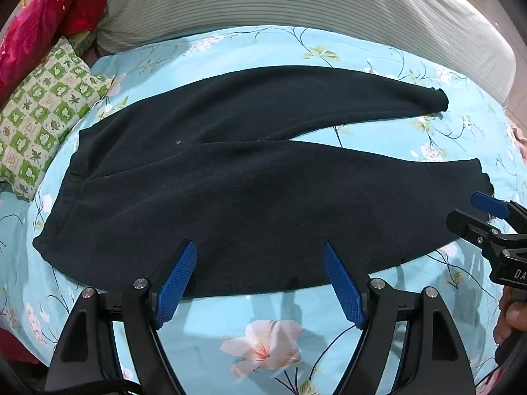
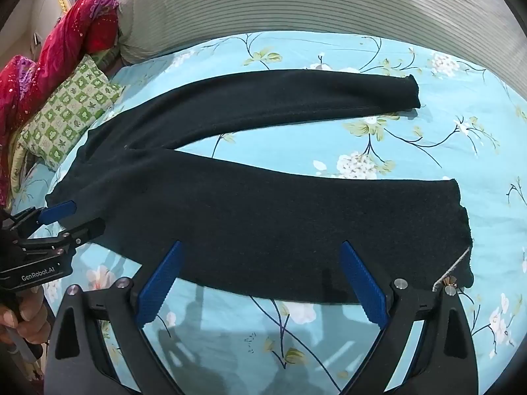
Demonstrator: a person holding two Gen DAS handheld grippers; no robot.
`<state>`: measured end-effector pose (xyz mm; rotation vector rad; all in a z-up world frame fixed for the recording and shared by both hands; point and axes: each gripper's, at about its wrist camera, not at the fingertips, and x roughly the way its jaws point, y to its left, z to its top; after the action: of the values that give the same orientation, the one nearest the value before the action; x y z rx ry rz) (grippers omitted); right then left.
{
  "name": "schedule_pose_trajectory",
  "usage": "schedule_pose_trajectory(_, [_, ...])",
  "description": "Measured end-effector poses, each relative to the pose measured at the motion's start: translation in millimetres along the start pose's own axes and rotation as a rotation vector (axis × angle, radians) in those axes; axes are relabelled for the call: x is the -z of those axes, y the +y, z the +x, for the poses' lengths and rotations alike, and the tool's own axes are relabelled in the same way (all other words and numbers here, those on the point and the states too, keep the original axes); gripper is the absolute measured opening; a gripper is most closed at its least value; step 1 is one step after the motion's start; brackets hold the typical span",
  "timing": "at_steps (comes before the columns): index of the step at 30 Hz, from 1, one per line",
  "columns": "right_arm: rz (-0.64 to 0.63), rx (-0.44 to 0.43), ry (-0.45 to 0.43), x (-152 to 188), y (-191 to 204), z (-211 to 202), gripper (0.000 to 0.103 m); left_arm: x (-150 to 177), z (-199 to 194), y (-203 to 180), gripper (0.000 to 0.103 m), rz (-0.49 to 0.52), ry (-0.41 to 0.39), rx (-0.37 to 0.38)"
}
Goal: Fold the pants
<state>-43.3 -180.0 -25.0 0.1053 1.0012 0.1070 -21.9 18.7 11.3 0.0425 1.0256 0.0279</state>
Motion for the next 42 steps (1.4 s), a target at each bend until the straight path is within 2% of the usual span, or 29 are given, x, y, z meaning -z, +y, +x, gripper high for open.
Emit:
schedule_pose_trajectory(31, [0.037,-0.017,-0.006,0.9,-6.5,3.1,0.095,-7.6,18.2,7.7,0.079,0.007,0.041,0.019])
schedule_pose_trajectory(42, [0.042,-0.023,-0.074,0.3,-8.4,2.4,0.095,-10.6,27.1,10.7,0.079,0.020,0.064,0.034])
